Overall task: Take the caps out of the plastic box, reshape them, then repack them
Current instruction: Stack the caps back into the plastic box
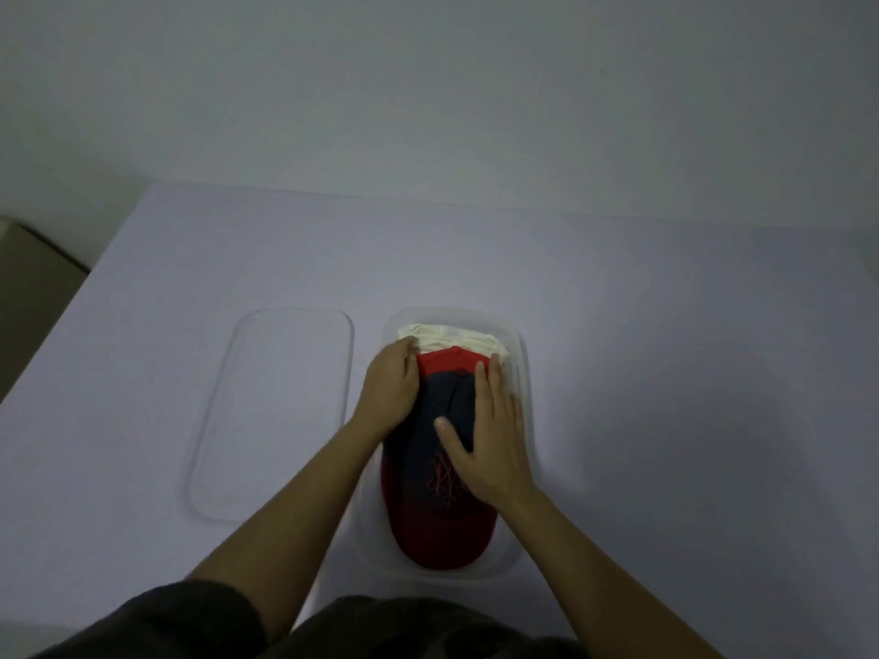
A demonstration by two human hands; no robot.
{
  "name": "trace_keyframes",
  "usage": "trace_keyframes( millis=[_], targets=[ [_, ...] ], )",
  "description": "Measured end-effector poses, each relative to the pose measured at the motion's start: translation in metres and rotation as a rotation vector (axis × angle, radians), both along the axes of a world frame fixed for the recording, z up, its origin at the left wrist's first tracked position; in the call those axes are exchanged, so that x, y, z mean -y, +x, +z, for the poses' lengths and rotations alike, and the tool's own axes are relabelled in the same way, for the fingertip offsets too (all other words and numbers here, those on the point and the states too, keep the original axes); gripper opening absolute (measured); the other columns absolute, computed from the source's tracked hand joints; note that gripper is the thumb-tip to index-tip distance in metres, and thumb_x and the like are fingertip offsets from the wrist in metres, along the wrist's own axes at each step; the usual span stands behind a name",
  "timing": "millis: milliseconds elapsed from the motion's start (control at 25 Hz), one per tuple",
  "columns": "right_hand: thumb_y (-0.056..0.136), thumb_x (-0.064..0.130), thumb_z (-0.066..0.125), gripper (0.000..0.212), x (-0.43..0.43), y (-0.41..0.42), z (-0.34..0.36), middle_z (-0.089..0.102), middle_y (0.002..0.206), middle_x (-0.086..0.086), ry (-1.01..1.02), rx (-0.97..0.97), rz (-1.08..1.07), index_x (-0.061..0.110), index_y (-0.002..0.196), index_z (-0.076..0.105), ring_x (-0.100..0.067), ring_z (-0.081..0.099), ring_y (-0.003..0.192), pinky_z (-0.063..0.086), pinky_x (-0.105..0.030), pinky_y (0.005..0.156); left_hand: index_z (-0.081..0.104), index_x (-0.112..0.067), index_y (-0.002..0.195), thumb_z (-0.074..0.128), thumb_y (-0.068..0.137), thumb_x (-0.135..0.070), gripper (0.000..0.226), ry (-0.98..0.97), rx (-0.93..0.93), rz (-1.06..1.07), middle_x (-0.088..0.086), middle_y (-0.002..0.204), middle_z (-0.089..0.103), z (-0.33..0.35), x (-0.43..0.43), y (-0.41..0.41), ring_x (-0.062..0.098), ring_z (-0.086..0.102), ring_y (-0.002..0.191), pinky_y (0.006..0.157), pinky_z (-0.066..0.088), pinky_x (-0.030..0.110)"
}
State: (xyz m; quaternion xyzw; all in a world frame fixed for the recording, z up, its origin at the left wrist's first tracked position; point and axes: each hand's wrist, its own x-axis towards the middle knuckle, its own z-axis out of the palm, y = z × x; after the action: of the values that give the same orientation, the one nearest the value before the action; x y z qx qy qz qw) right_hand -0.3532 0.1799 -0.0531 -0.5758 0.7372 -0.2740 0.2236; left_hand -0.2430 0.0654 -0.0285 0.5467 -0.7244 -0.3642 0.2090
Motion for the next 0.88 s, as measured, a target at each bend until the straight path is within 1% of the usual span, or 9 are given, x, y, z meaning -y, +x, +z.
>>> trace_keyframes(
  millis=[120, 200, 280, 400, 520, 640, 720, 800, 880],
  targets=[
    [0.071, 0.081, 0.038, 0.109, -0.010, 0.008, 0.000, -0.021, 0.156, 0.001, 0.032, -0.174, 0.102, 0.026, 0.144, -0.022, -0.011, -0.024, 0.142, -0.016, -0.041, 0.114, 0.064, -0.005, 0.108, 0.047, 0.095, -0.029, 0.032, 0.080, 0.235, -0.178, 0.012, 0.109, 0.066, 0.014, 0.036, 0.003, 0.029, 0.059, 0.104, 0.085, 0.040, 0.030],
    [0.066, 0.084, 0.043, 0.117, -0.013, 0.014, -0.005, -0.016, 0.157, -0.003, 0.020, -0.276, 0.126, 0.026, 0.146, -0.020, -0.018, -0.019, 0.144, -0.008, -0.049, 0.113, 0.065, -0.010, 0.104, 0.050, 0.092, -0.043, 0.038, 0.170, 0.339, -0.325, 0.002, 0.100, 0.064, 0.021, 0.051, 0.002, 0.022, 0.058, 0.097, 0.081, 0.042, 0.029],
    [0.065, 0.082, 0.047, 0.119, -0.012, 0.016, -0.008, -0.009, 0.157, -0.003, 0.026, -0.324, 0.131, 0.023, 0.147, -0.015, -0.023, -0.011, 0.144, 0.000, -0.052, 0.111, 0.061, -0.013, 0.108, 0.055, 0.090, -0.038, 0.031, 0.240, 0.394, -0.421, 0.001, 0.102, 0.062, 0.023, 0.062, -0.002, 0.018, 0.056, 0.096, 0.082, 0.044, 0.027],
    [0.064, 0.078, 0.050, 0.118, -0.011, 0.017, -0.007, 0.002, 0.156, -0.008, 0.036, -0.376, 0.151, 0.017, 0.149, -0.006, -0.026, 0.001, 0.143, 0.005, -0.054, 0.108, 0.057, -0.014, 0.106, 0.062, 0.085, -0.009, 0.022, 0.373, 0.207, -0.370, 0.002, 0.099, 0.061, 0.021, 0.071, -0.005, 0.018, 0.057, 0.093, 0.081, 0.049, 0.026],
    [0.064, 0.078, 0.049, 0.117, -0.011, 0.019, -0.008, 0.006, 0.156, -0.009, 0.100, -0.379, 0.168, 0.017, 0.149, -0.004, -0.027, 0.005, 0.143, 0.006, -0.053, 0.108, 0.057, -0.015, 0.102, 0.063, 0.082, -0.002, 0.024, 0.307, 0.073, -0.307, 0.000, 0.091, 0.061, 0.016, 0.063, -0.003, 0.017, 0.057, 0.087, 0.070, 0.046, 0.017],
    [0.067, 0.084, 0.038, 0.113, -0.012, 0.017, -0.001, -0.009, 0.158, -0.005, 0.063, -0.225, 0.133, 0.026, 0.145, -0.019, -0.018, -0.012, 0.144, -0.007, -0.043, 0.112, 0.056, -0.014, 0.114, 0.058, 0.087, -0.008, 0.028, 0.098, 0.092, -0.259, 0.003, 0.105, 0.065, 0.013, 0.046, -0.002, 0.015, 0.057, 0.093, 0.077, 0.042, 0.016],
    [0.081, 0.073, 0.034, 0.092, -0.015, 0.011, 0.016, -0.016, 0.158, 0.002, 0.030, 0.115, -0.008, 0.032, 0.144, -0.019, -0.007, -0.016, 0.143, -0.006, -0.036, 0.117, 0.054, -0.011, 0.122, 0.053, 0.091, -0.010, 0.031, 0.019, 0.005, -0.107, 0.005, 0.118, 0.063, 0.019, 0.033, 0.003, 0.016, 0.057, 0.104, 0.087, 0.043, 0.022],
    [0.096, 0.045, 0.038, 0.068, -0.019, -0.006, 0.032, 0.004, 0.159, 0.000, -0.003, 0.380, -0.238, 0.024, 0.148, 0.000, -0.007, 0.003, 0.144, 0.009, -0.030, 0.118, 0.054, -0.009, 0.124, 0.045, 0.094, -0.007, 0.032, -0.015, -0.041, 0.066, 0.007, 0.125, 0.060, 0.026, 0.014, 0.014, 0.018, 0.056, 0.113, 0.094, 0.041, 0.023],
    [0.099, 0.025, 0.039, 0.053, -0.028, -0.029, 0.043, 0.027, 0.154, -0.003, 0.093, 0.441, -0.321, 0.017, 0.148, 0.019, -0.014, 0.027, 0.140, 0.022, -0.022, 0.110, 0.054, -0.008, 0.126, 0.040, 0.096, -0.006, 0.034, 0.003, -0.035, 0.175, 0.008, 0.127, 0.060, 0.027, -0.014, 0.026, 0.021, 0.055, 0.117, 0.094, 0.037, 0.021]
  ],
)
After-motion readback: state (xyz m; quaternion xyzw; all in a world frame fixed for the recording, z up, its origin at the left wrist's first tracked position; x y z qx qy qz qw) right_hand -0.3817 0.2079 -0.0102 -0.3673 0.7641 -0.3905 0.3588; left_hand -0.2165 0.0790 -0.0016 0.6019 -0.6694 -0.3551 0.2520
